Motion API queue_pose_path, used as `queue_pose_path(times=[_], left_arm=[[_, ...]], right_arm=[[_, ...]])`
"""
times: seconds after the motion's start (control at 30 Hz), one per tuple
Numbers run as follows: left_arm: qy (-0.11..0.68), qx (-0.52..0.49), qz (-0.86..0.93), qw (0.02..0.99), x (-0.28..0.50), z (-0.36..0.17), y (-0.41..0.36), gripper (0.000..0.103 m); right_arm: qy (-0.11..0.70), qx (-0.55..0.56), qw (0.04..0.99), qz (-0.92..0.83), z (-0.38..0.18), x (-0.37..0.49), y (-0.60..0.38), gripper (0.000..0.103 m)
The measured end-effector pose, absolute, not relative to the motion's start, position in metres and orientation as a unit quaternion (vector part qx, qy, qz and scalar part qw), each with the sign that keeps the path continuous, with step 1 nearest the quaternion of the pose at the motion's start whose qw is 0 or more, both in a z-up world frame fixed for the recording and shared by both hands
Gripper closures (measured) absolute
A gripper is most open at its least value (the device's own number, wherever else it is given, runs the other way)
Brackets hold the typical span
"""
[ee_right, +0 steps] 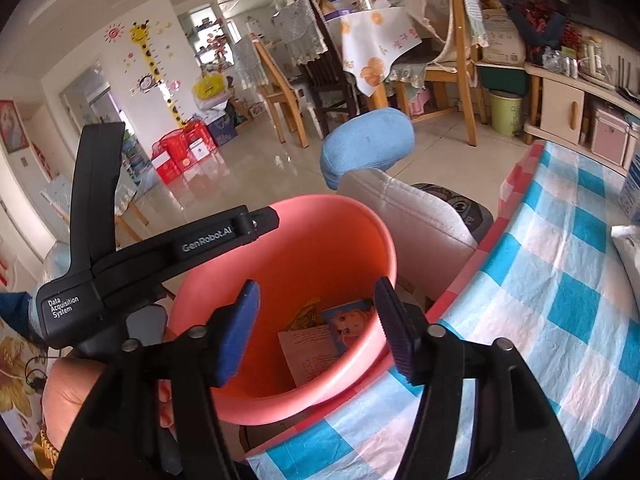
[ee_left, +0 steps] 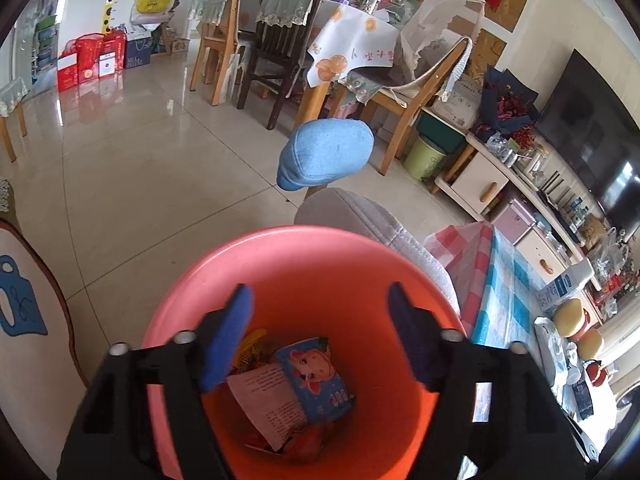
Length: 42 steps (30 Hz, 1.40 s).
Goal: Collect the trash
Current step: 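Open both tools to drop the bags into the pink bucket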
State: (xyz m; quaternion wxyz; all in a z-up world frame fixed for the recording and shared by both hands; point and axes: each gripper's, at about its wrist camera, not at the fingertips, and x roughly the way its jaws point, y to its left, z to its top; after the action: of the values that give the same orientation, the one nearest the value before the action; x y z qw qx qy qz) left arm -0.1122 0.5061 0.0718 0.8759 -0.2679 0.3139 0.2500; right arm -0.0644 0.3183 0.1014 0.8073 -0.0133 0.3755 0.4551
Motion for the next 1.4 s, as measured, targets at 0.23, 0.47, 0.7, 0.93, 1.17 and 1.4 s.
queue_pose_path(times=[0.23,0.47,0.7,0.93,1.17,1.4], left_arm=[[0.319,-0.259,0.251,0.877,-0.106,0.072,0.498,0.014],[0.329,-0.239,0.242,0.881,-0.097,0.073,0.486,0.012],[0.329,-0.229,0.234,0.886,-0.091,0.075,0.477,0.011],[0.335,-0.210,0.226,0.890,-0.084,0.076,0.463,0.011],[0.344,-0.185,0.214,0.896,-0.074,0.078,0.442,0.010],[0.355,-0.153,0.197,0.901,-0.063,0.077,0.414,0.010]], right_arm=[[0.378,-0.004,0.830,0.409,0.095,-0.061,0.283,0.025],[0.397,0.010,0.837,0.375,0.084,-0.059,0.252,0.021],[0.403,0.009,0.842,0.359,0.079,-0.065,0.233,0.014],[0.401,0.004,0.849,0.345,0.079,-0.069,0.215,0.013],[0.395,-0.001,0.857,0.332,0.081,-0.074,0.193,0.013],[0.388,-0.010,0.865,0.319,0.082,-0.076,0.171,0.012]])
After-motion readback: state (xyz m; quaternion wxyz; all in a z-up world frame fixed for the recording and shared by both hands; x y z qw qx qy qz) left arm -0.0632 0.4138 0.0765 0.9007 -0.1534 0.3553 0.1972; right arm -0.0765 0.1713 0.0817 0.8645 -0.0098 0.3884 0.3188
